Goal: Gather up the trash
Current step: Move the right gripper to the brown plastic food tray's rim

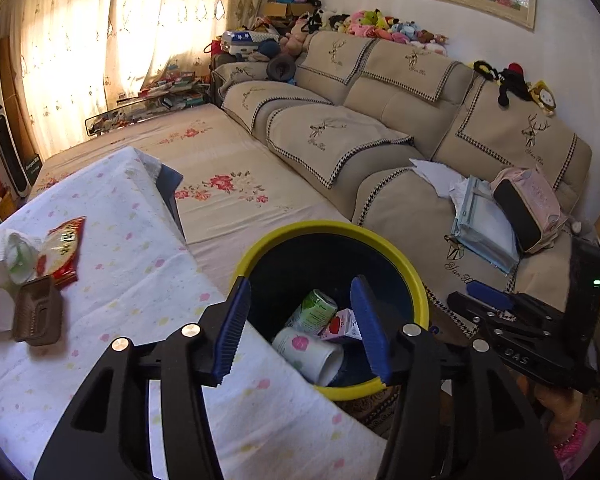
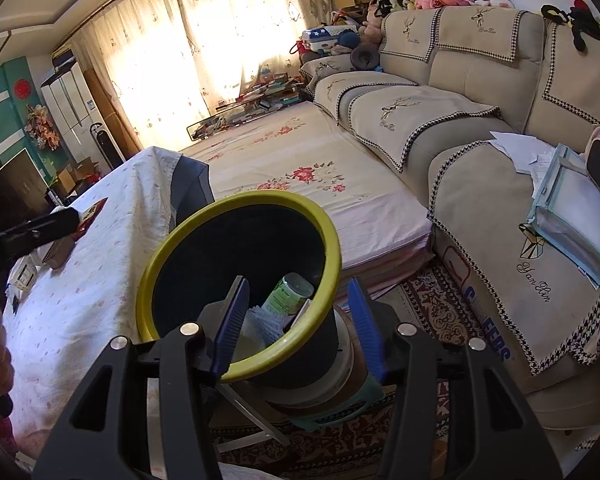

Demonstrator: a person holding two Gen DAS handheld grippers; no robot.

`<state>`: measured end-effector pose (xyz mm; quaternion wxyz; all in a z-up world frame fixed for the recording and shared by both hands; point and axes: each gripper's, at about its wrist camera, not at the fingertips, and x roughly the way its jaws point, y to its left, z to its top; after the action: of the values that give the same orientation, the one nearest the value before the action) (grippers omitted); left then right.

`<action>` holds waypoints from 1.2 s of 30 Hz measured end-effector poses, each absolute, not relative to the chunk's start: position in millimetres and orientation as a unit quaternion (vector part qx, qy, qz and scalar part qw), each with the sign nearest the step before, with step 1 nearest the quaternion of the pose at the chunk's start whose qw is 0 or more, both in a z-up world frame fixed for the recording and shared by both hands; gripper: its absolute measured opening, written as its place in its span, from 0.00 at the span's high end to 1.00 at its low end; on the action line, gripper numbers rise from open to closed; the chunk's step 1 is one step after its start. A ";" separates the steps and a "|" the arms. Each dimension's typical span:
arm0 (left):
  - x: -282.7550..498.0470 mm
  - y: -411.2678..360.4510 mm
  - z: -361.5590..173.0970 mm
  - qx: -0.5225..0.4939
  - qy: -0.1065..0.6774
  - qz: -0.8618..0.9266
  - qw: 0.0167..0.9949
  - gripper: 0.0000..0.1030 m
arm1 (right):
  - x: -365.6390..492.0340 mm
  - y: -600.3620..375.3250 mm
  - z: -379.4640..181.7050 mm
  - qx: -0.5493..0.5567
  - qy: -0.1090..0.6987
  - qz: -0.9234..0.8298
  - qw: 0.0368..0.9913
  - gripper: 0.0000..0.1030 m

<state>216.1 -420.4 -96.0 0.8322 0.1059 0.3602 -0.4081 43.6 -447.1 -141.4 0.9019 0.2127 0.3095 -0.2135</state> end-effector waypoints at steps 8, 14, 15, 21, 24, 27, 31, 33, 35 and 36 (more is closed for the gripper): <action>196.3 -309.3 -62.9 0.044 0.325 -0.344 0.880 0.40 | 69.1 -421.6 -136.8 0.194 0.321 -0.178 0.910 0.51; 186.1 -208.3 -55.6 0.005 0.306 -0.247 0.920 0.27 | 104.7 -381.1 -124.3 0.164 0.332 -0.129 0.920 0.51; 184.4 -195.0 -54.9 0.003 0.301 -0.231 0.925 0.26 | 112.6 -372.2 -121.0 0.158 0.333 -0.119 0.922 0.51; 170.7 -122.4 -58.8 -0.024 0.282 -0.171 0.944 0.11 | 166.5 -314.7 -99.2 0.127 0.342 -0.058 0.929 0.51; 168.5 -99.9 -64.9 -0.028 0.280 -0.154 0.947 0.09 | 198.4 -282.6 -90.5 0.109 0.352 -0.030 0.929 0.51; 166.4 -85.2 -69.5 -0.029 0.276 -0.145 0.950 0.07 | 225.7 -256.7 -84.2 0.095 0.361 -0.011 0.928 0.51; 163.6 -67.1 -76.1 -0.027 0.267 -0.132 0.954 0.05 | 264.5 -223.0 -82.3 0.070 0.376 -0.007 0.924 0.51; 163.3 -60.6 -79.1 -0.030 0.267 -0.128 0.955 0.05 | 284.2 -209.9 -84.4 0.056 0.387 -0.012 0.920 0.51; 162.9 -53.2 -82.4 -0.034 0.267 -0.124 0.955 0.05 | 301.1 -203.1 -89.9 0.049 0.399 -0.020 0.915 0.51; 163.6 -49.2 -84.3 -0.036 0.267 -0.121 0.955 0.05 | 309.1 -201.0 -92.9 0.046 0.405 -0.025 0.913 0.51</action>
<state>163.6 -49.2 -84.3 0.9553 -0.0356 0.2674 -0.1210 309.1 -201.0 -92.9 0.9127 0.0462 0.4052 -0.0253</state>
